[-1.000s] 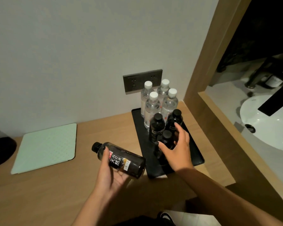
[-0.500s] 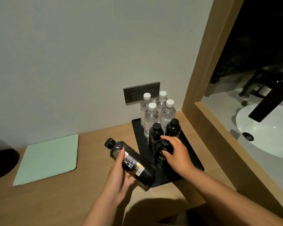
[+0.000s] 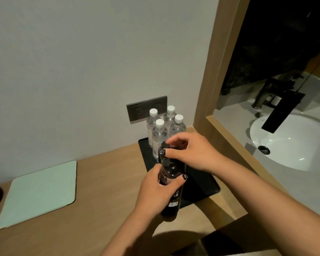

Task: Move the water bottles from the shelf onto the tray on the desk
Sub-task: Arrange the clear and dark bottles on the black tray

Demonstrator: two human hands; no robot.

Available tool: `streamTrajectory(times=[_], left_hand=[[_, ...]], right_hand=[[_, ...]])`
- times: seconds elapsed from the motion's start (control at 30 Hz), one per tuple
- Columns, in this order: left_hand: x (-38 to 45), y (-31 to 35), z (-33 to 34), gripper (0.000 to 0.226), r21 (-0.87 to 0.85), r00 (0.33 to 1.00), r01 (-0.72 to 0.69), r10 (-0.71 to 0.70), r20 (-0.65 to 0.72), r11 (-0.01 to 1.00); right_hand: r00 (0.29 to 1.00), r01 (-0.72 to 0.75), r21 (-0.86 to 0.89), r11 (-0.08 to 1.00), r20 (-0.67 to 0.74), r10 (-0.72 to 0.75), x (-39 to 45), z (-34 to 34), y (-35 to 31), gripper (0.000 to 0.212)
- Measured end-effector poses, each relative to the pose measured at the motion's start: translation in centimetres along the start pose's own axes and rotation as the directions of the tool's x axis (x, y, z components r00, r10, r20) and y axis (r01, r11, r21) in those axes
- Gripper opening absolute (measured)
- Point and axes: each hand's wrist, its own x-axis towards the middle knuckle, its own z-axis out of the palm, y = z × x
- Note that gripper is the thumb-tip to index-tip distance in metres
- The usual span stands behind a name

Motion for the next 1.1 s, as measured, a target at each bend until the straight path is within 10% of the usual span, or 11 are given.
streamTrajectory(times=[0.13, 0.2, 0.37, 0.67, 1.1], left_hand=[[0.3, 0.1, 0.7, 0.040, 0.075, 0.996, -0.017, 0.023, -0.085, 0.997], [1.1, 2.0, 4.8, 0.043, 0.176, 0.994, -0.073, 0.058, 0.089, 0.982], [2.5, 2.2, 5.3, 0.038, 0.048, 0.982, -0.079, 0.070, 0.175, 0.996], [6.6, 1.2, 5.3, 0.052, 0.591, 0.966, -0.256, 0.183, 0.182, 0.765], [7.9, 0.2, 5.5, 0.049, 0.610, 0.971, -0.240, 0.177, 0.163, 0.755]], right_hand=[[0.999, -0.020, -0.048, 0.999, 0.034, 0.021, -0.9, -0.7, 1.4, 0.025], [0.970, -0.161, 0.107, 0.981, -0.165, 0.178, -3.9, -3.8, 5.8, 0.025], [0.907, -0.279, 0.488, 0.827, -0.149, 0.394, -6.8, -6.1, 8.4, 0.026], [0.920, -0.291, -0.003, 0.957, -0.273, 0.279, -5.6, -7.6, 10.9, 0.026], [0.974, -0.203, 0.011, 0.979, -0.103, 0.203, 0.2, -4.4, 12.7, 0.027]])
